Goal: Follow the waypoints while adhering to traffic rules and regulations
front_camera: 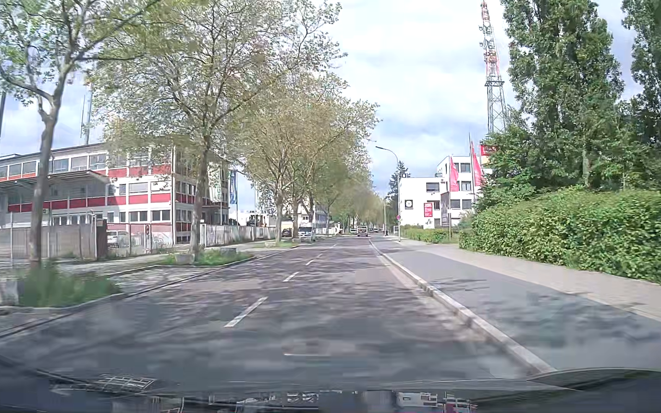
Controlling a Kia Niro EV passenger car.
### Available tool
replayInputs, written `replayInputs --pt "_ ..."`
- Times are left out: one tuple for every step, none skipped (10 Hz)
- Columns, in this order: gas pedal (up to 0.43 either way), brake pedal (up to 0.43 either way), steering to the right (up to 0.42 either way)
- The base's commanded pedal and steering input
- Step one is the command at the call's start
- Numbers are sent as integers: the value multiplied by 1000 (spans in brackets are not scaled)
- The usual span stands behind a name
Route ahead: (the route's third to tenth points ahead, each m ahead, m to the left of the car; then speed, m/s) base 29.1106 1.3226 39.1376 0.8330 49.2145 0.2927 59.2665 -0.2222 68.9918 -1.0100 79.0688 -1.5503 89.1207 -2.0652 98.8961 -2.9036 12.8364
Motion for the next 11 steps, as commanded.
replayInputs --pt "79 0 2" --pt "79 0 2" --pt "79 0 3" --pt "79 0 2" --pt "79 0 2" --pt "79 0 2" --pt "79 0 2" --pt "79 0 2" --pt "79 0 2" --pt "79 0 2" --pt "79 0 2"
